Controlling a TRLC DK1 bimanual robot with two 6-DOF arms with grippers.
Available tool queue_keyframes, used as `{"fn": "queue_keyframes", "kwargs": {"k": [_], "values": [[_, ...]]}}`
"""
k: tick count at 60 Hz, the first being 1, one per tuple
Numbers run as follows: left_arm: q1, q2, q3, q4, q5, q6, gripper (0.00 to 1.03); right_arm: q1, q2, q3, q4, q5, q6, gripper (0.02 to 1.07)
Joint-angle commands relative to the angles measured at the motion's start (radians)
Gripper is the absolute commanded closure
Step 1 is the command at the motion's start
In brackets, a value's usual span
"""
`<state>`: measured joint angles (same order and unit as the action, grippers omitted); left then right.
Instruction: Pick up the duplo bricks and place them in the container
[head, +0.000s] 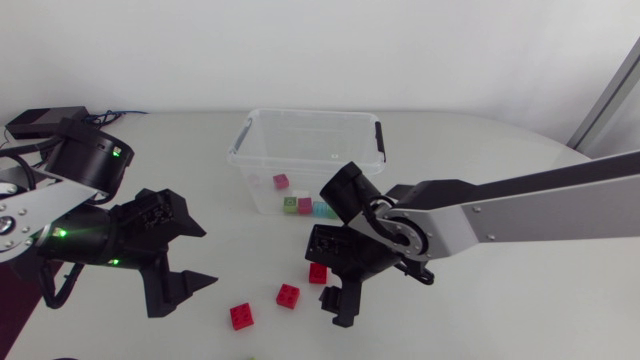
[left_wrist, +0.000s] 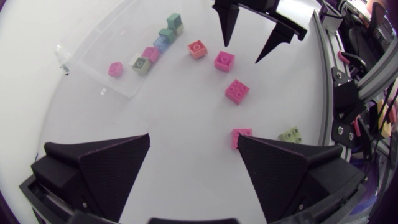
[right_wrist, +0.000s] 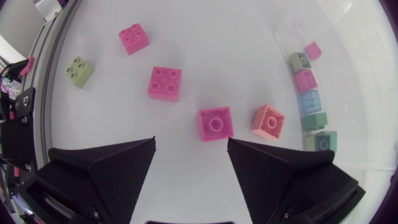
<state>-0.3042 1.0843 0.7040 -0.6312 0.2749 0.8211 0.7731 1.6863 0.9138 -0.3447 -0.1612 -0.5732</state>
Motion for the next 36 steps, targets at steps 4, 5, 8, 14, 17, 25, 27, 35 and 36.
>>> {"fn": "queue_keyframes", "kwargs": {"k": [4, 5, 8, 14, 17, 25, 27, 35, 36], "values": [[-0.018, -0.003, -0.051, -0.042, -0.006, 0.053, 0.05, 0.009, 0.069, 0.062, -0.016, -0.009, -0.062, 0.23], [-0.021, -0.003, -0.054, -0.045, -0.006, 0.056, 0.05, 0.009, 0.075, 0.068, -0.016, -0.011, -0.062, 0.23], [-0.030, -0.003, -0.064, -0.056, -0.006, 0.066, 0.05, 0.003, 0.095, 0.086, -0.016, -0.021, -0.065, 0.23], [-0.053, -0.003, -0.086, -0.062, -0.006, 0.069, 0.05, -0.005, 0.158, 0.126, -0.020, -0.023, -0.083, 0.23], [-0.059, 0.002, -0.090, -0.064, -0.006, 0.069, 0.05, -0.009, 0.176, 0.143, -0.033, -0.037, -0.086, 0.23], [-0.107, 0.077, -0.083, -0.058, -0.005, 0.050, 0.05, -0.029, 0.202, 0.186, -0.091, -0.052, -0.103, 0.24], [-0.113, 0.088, -0.081, -0.056, -0.005, 0.050, 0.05, -0.035, 0.210, 0.197, -0.106, -0.057, -0.103, 0.29], [-0.194, 0.235, -0.055, -0.022, -0.013, -0.010, 0.05, -0.054, 0.236, 0.203, -0.139, -0.058, -0.108, 0.55], [-0.199, 0.246, -0.054, -0.015, -0.017, -0.016, 0.05, -0.054, 0.239, 0.201, -0.142, -0.058, -0.108, 0.59]]}}
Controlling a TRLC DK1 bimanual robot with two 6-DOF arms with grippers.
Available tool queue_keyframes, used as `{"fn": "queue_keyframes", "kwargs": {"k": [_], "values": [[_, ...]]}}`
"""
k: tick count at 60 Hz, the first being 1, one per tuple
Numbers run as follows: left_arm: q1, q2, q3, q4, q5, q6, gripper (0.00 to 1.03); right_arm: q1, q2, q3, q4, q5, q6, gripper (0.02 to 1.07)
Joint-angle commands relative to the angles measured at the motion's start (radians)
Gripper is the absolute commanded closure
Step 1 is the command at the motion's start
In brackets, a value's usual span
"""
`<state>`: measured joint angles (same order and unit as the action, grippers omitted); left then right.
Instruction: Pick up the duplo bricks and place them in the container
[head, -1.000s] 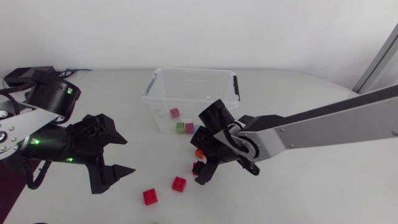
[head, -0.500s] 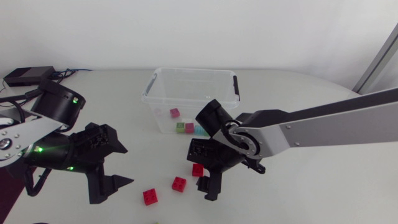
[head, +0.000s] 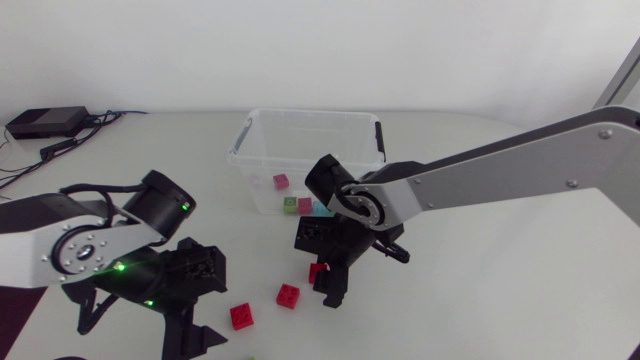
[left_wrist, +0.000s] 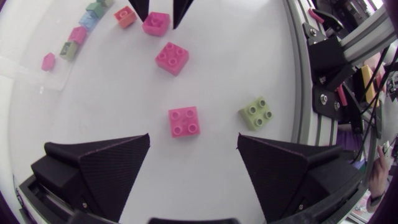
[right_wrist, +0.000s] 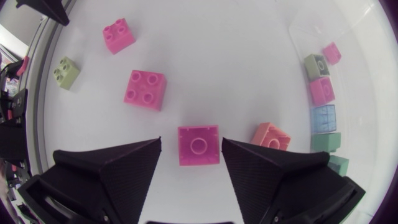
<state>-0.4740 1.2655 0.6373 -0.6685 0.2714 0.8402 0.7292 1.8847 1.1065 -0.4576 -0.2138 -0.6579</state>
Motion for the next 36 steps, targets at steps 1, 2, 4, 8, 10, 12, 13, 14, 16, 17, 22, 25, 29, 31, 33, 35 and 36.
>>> {"fn": "queue_keyframes", "kwargs": {"k": [1, 2, 4, 8, 10, 12, 13, 14, 16, 17, 22, 25, 29, 31, 33, 35, 36], "values": [[-0.037, 0.074, 0.013, 0.027, -0.020, -0.041, 0.05, -0.011, 0.040, 0.007, -0.029, -0.006, -0.023, 0.61], [-0.048, 0.095, 0.015, 0.043, -0.032, -0.055, 0.05, -0.013, 0.042, 0.004, -0.029, -0.006, -0.023, 0.67], [-0.049, 0.104, 0.016, 0.047, -0.037, -0.058, 0.05, -0.014, 0.042, 0.001, -0.029, -0.006, -0.022, 0.75], [-0.061, 0.161, 0.025, 0.067, -0.051, -0.073, 0.06, -0.019, 0.036, -0.005, -0.026, -0.007, -0.017, 0.88], [-0.071, 0.181, 0.027, 0.079, -0.054, -0.079, 0.06, -0.022, 0.024, -0.011, -0.029, -0.006, -0.014, 0.88], [-0.072, 0.190, 0.027, 0.086, -0.058, -0.081, 0.06, -0.024, 0.005, -0.020, -0.030, -0.007, -0.014, 0.88], [-0.074, 0.199, 0.028, 0.093, -0.061, -0.084, 0.06, -0.024, -0.002, -0.023, -0.032, -0.007, -0.012, 0.89], [-0.074, 0.204, 0.030, 0.099, -0.063, -0.087, 0.06, -0.025, -0.021, -0.031, -0.038, -0.007, -0.011, 0.89], [-0.074, 0.218, 0.036, 0.110, -0.072, -0.096, 0.06, -0.025, -0.045, -0.039, -0.039, -0.007, -0.008, 0.90], [-0.074, 0.224, 0.038, 0.115, -0.074, -0.099, 0.06, -0.027, -0.058, -0.043, -0.039, -0.007, -0.006, 0.90], [-0.071, 0.247, 0.053, 0.135, -0.077, -0.113, 0.07, -0.034, -0.137, -0.060, -0.059, -0.007, 0.004, 0.90], [-0.071, 0.258, 0.059, 0.142, -0.080, -0.127, 0.08, -0.039, -0.179, -0.063, -0.072, -0.007, 0.011, 0.90], [-0.071, 0.270, 0.067, 0.145, -0.081, -0.130, 0.12, -0.047, -0.236, -0.065, -0.092, -0.009, 0.012, 0.91], [-0.072, 0.278, 0.067, 0.149, -0.086, -0.133, 0.12, -0.053, -0.262, -0.062, -0.101, -0.013, 0.014, 0.91], [-0.078, 0.287, 0.068, 0.149, -0.093, -0.133, 0.17, -0.060, -0.299, -0.056, -0.116, -0.013, 0.017, 0.91], [-0.083, 0.295, 0.068, 0.150, -0.095, -0.135, 0.25, -0.070, -0.328, -0.045, -0.124, -0.015, 0.021, 0.91], [-0.086, 0.299, 0.068, 0.150, -0.097, -0.135, 0.28, -0.074, -0.338, -0.040, -0.125, -0.016, 0.024, 0.91]]}}
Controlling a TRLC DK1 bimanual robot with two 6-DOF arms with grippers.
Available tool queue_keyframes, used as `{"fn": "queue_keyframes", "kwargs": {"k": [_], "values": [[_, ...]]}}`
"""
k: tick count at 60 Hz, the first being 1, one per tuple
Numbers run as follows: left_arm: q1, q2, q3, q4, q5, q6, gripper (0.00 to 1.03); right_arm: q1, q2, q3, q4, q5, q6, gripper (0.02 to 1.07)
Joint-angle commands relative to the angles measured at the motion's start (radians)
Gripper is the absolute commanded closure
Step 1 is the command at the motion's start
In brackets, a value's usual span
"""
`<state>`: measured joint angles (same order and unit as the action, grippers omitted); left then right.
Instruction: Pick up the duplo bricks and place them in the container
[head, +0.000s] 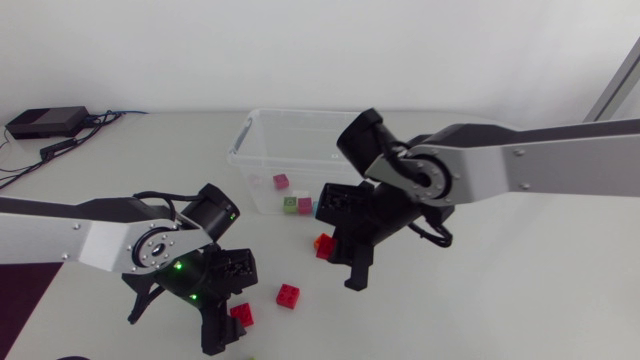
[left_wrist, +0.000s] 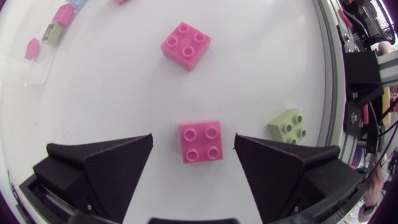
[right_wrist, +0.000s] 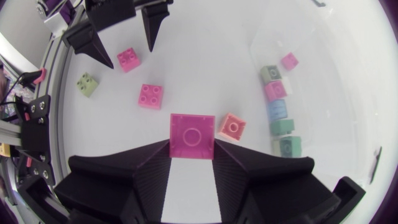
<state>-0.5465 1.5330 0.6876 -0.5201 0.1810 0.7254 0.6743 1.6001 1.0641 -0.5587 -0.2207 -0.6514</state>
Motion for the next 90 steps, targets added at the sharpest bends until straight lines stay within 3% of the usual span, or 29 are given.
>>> {"fn": "queue_keyframes", "kwargs": {"k": [1, 6, 7, 20, 43, 46, 51, 57, 59, 70, 90], "values": [[-0.015, 0.033, 0.018, 0.002, -0.008, -0.021, 0.31, -0.027, -0.069, 0.011, -0.026, -0.016, 0.022, 0.91], [-0.023, 0.053, 0.018, 0.005, -0.017, -0.029, 0.71, -0.073, -0.112, 0.066, -0.043, -0.028, 0.036, 0.91], [-0.023, 0.055, 0.018, 0.005, -0.017, -0.029, 0.72, -0.082, -0.117, 0.080, -0.043, -0.032, 0.042, 0.91], [-0.067, 0.007, 0.004, -0.032, -0.034, -0.029, 0.74, -0.193, -0.094, 0.200, 0.043, -0.075, 0.136, 0.91], [-0.036, -0.218, 0.115, -0.147, -0.031, -0.021, 0.74, -0.272, 0.127, 0.353, 0.224, -0.075, 0.260, 0.89], [-0.030, -0.232, 0.141, -0.153, -0.031, -0.023, 0.74, -0.277, 0.166, 0.376, 0.241, -0.071, 0.265, 0.83], [-0.018, -0.246, 0.179, -0.153, -0.029, -0.026, 0.74, -0.277, 0.207, 0.408, 0.241, -0.063, 0.269, 0.65], [0.011, -0.246, 0.240, -0.139, -0.028, -0.035, 0.74, -0.277, 0.218, 0.425, 0.241, -0.054, 0.276, 0.25], [0.020, -0.244, 0.267, -0.124, -0.023, -0.041, 0.74, -0.277, 0.213, 0.425, 0.241, -0.046, 0.276, 0.19], [0.065, -0.201, 0.406, -0.049, 0.005, -0.103, 0.74, -0.275, 0.118, 0.344, 0.287, -0.014, 0.291, 0.12], [0.128, 0.042, 0.625, 0.164, 0.009, -0.265, 0.72, -0.214, -0.152, 0.063, 0.322, 0.014, 0.272, 0.12]]}}
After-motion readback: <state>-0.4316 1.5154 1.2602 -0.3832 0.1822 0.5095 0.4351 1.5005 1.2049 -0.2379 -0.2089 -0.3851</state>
